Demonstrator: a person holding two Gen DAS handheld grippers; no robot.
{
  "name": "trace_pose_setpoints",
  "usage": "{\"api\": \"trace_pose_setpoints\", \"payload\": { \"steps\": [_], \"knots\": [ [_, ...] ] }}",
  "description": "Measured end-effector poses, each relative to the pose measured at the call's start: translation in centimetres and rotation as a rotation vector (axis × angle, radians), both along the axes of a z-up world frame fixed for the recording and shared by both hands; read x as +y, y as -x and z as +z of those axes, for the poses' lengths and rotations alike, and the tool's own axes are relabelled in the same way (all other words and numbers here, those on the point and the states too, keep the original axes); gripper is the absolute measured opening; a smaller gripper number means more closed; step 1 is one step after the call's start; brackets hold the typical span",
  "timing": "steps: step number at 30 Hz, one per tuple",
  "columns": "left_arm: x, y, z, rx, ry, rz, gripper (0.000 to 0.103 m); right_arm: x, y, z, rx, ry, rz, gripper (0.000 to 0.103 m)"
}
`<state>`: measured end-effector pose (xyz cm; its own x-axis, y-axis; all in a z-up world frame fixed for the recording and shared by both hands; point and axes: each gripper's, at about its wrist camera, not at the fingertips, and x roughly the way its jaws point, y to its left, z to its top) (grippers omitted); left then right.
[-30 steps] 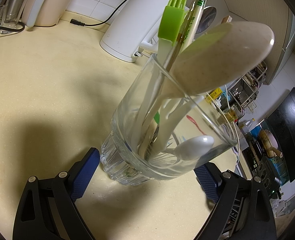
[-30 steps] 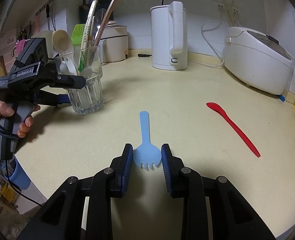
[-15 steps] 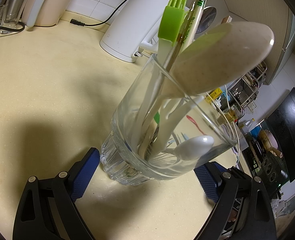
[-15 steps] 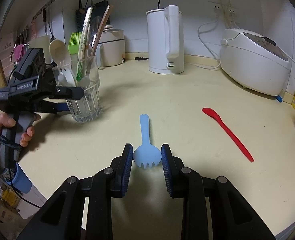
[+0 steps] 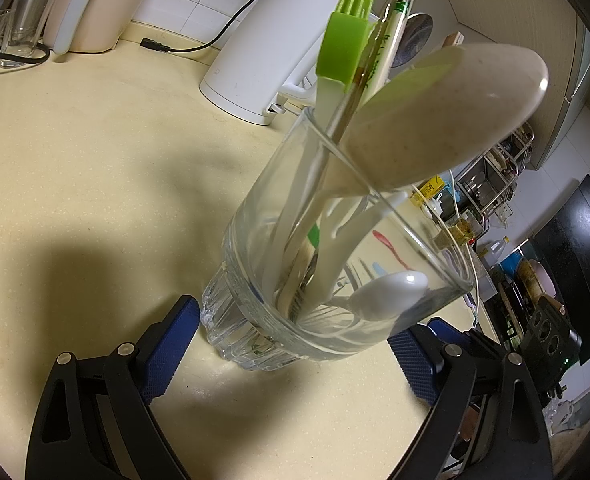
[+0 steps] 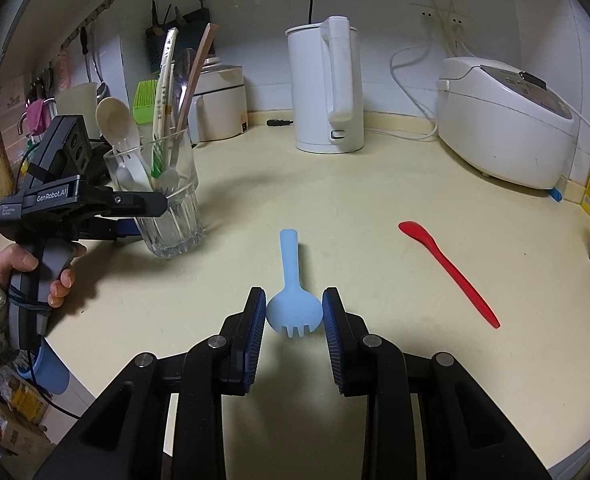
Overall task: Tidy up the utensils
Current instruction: 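Lift the blue spork with the right gripper toward the held glass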
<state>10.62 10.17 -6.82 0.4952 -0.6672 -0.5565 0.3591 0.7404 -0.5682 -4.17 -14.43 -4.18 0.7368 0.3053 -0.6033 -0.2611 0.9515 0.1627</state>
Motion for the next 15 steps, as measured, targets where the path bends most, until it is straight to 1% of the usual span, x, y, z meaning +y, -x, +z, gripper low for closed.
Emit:
{"api": "trace_pose_setpoints", "payload": {
  "steps": [9,15],
  "knots": [
    [0.0,0.0,0.0,0.000,0.000,0.000,0.094,-0.7,-0.2,0.3,0.003,-0.019,-0.017,0.029],
    [0.0,0.0,0.0,0.000,0.000,0.000,0.094,-1.3,-0.1,1.6,-0.026,-0.028,-0.027,0.029]
  ]
}}
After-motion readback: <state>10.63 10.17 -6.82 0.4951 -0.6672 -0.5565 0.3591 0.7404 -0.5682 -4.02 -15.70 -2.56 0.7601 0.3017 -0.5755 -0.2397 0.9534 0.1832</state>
